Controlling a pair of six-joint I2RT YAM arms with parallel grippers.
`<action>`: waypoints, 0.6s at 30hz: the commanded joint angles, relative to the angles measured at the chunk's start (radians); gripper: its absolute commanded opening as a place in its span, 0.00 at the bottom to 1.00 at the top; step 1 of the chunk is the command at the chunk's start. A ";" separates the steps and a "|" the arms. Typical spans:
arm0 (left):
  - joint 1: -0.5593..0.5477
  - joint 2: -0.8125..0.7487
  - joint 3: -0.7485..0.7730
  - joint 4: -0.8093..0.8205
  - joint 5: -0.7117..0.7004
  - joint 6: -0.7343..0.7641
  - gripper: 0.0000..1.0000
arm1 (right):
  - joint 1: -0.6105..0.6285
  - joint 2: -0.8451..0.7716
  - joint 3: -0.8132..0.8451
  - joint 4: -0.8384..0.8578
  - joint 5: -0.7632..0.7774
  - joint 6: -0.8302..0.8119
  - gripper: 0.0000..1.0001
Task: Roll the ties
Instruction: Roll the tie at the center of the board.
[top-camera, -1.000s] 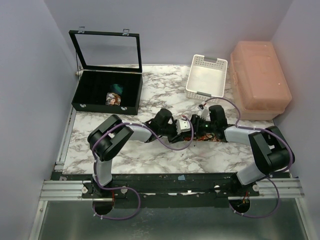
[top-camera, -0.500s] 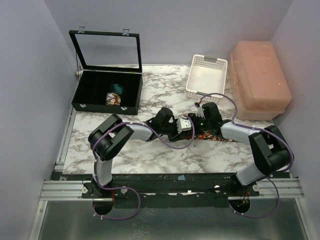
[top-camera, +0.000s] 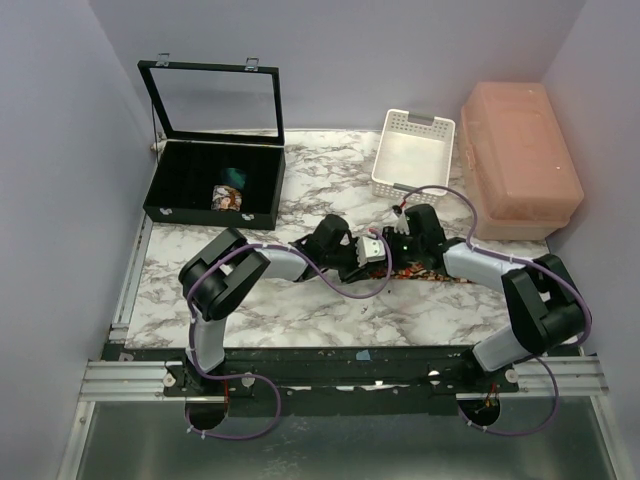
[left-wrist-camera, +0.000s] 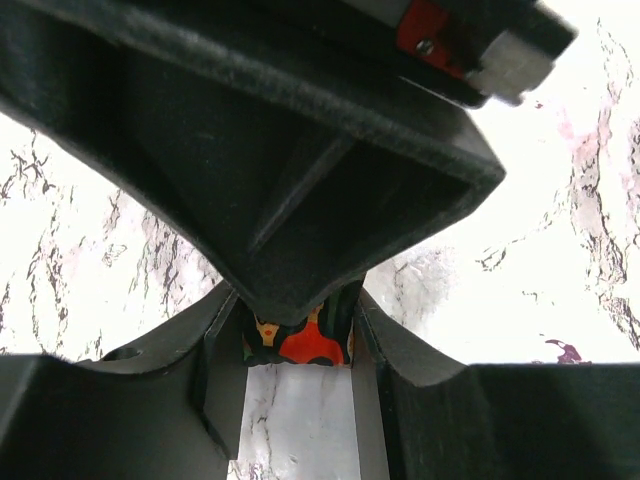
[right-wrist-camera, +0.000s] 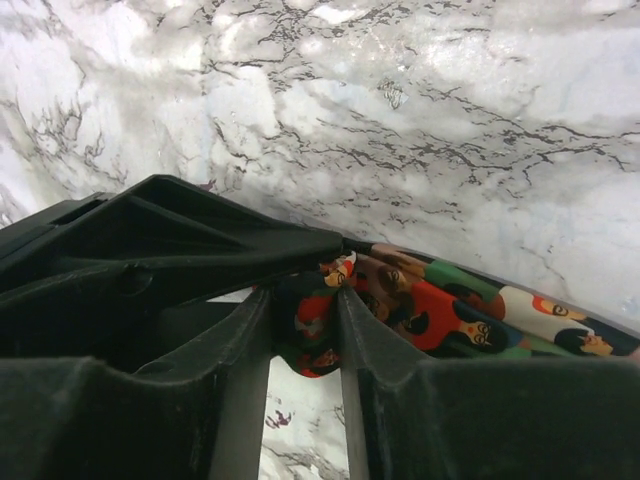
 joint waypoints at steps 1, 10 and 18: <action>-0.002 0.063 -0.027 -0.145 -0.063 0.024 0.25 | 0.001 -0.068 0.008 -0.059 -0.038 -0.014 0.24; 0.026 0.058 -0.024 -0.132 0.015 -0.027 0.42 | -0.060 -0.010 -0.042 -0.116 -0.050 -0.052 0.00; 0.101 -0.025 -0.166 0.177 0.205 -0.147 0.77 | -0.155 0.124 -0.124 0.116 -0.244 -0.089 0.00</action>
